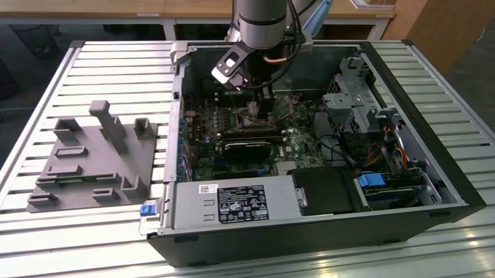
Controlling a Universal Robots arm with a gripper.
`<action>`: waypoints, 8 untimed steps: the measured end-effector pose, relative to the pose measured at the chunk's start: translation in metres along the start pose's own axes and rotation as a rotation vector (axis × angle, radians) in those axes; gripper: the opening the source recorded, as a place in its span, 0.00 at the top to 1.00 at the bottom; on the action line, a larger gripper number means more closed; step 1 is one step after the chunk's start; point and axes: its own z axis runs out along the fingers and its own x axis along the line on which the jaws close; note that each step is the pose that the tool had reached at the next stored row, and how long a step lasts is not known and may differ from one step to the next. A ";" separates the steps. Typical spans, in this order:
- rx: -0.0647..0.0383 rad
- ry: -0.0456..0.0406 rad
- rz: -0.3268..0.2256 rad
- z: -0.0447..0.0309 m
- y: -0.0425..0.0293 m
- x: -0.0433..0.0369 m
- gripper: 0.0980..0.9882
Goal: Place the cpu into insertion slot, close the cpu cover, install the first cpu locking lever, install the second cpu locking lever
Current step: 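Place the cpu into insertion slot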
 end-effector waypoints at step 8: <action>0.000 0.0000 0.000 0.0091 -0.0017 0.0063 0.51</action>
